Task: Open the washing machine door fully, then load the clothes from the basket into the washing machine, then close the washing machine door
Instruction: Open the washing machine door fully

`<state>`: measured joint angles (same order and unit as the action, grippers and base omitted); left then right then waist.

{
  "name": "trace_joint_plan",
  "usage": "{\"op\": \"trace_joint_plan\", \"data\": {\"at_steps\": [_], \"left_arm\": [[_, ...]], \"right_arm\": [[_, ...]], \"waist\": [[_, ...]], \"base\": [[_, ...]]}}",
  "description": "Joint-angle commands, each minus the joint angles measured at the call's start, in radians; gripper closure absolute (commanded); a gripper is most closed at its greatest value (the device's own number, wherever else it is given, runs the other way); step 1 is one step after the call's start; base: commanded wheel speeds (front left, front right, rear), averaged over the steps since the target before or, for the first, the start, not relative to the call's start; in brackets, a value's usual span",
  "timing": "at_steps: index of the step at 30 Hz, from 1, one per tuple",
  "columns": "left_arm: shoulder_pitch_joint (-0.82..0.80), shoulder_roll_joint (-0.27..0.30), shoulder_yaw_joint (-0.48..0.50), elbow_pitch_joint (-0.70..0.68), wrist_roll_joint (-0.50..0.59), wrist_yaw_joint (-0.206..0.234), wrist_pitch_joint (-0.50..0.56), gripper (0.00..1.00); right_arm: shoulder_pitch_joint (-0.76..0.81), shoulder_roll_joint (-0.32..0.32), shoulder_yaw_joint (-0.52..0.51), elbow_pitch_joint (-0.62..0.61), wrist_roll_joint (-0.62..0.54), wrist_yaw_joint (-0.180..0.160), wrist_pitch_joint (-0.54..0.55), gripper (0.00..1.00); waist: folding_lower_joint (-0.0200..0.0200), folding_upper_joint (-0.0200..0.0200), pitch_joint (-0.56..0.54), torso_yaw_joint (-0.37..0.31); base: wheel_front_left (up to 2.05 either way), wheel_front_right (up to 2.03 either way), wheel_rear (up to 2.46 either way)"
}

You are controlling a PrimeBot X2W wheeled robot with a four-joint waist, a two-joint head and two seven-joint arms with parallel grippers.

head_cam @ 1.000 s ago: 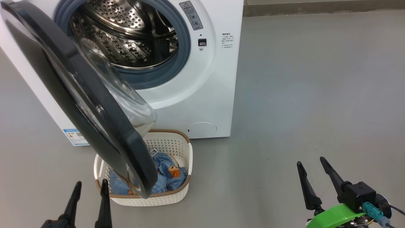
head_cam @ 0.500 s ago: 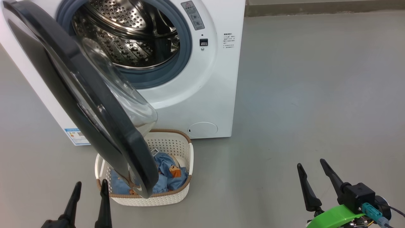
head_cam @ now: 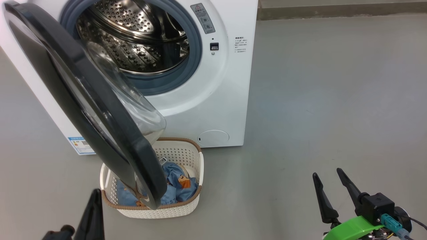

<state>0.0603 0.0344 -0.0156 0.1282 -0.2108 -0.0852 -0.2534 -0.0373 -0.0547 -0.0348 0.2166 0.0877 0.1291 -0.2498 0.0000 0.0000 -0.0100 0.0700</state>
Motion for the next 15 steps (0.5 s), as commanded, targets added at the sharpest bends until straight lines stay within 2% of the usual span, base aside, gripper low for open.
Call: {"op": "trace_joint_plan", "data": {"at_steps": [1,15], "left_arm": [[-0.025,0.016,0.036,-0.044,0.005,-0.006,-0.008,1.00],[-0.111,0.016,0.027,-0.392,0.049,-0.027,-0.008,1.00]], "right_arm": [[-0.008,0.002,0.031,-0.021,-0.006,0.002,-0.012,0.00],[-0.009,0.003,0.032,-0.022,0.001,0.002,-0.012,0.00]], "waist": [[0.0000,0.0000,0.000,0.000],[0.0000,0.0000,0.004,0.003]], "base": [[0.00,0.00,0.00],[0.00,0.00,0.00]]}}
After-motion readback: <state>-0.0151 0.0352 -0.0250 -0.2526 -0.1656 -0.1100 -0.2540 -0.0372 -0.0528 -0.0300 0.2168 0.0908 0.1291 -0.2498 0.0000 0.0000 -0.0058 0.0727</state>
